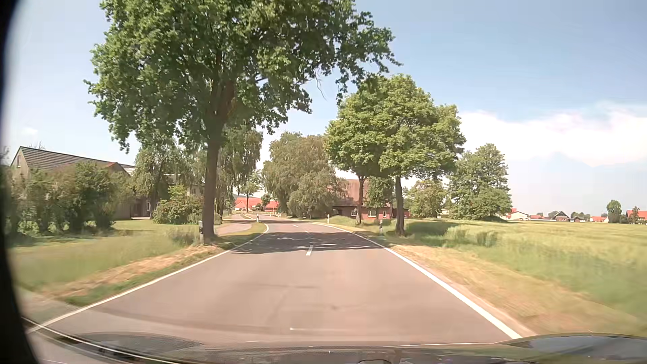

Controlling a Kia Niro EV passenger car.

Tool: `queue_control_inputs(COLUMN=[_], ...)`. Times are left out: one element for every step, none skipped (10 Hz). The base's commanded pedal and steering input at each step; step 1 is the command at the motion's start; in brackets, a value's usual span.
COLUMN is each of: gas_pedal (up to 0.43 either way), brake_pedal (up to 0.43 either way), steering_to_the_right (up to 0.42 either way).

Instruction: Follow the waypoints while adhering to traffic rules and regulations

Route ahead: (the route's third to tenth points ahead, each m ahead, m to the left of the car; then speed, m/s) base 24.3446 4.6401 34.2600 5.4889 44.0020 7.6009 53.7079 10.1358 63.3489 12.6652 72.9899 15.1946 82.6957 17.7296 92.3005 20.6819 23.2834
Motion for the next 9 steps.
queue_control_inputs(gas_pedal=[0.228, 0.228, 0.228, 0.228, 0.228, 0.228, 0.228, 0.228, 0.248], brake_pedal=[0.0, 0.0, 0.0, 0.0, 0.0, 0.0, 0.0, 0.0, 0.0], steering_to_the_right=[-0.028, -0.031, -0.034, -0.034, -0.034, -0.034, -0.034, -0.033, -0.031])
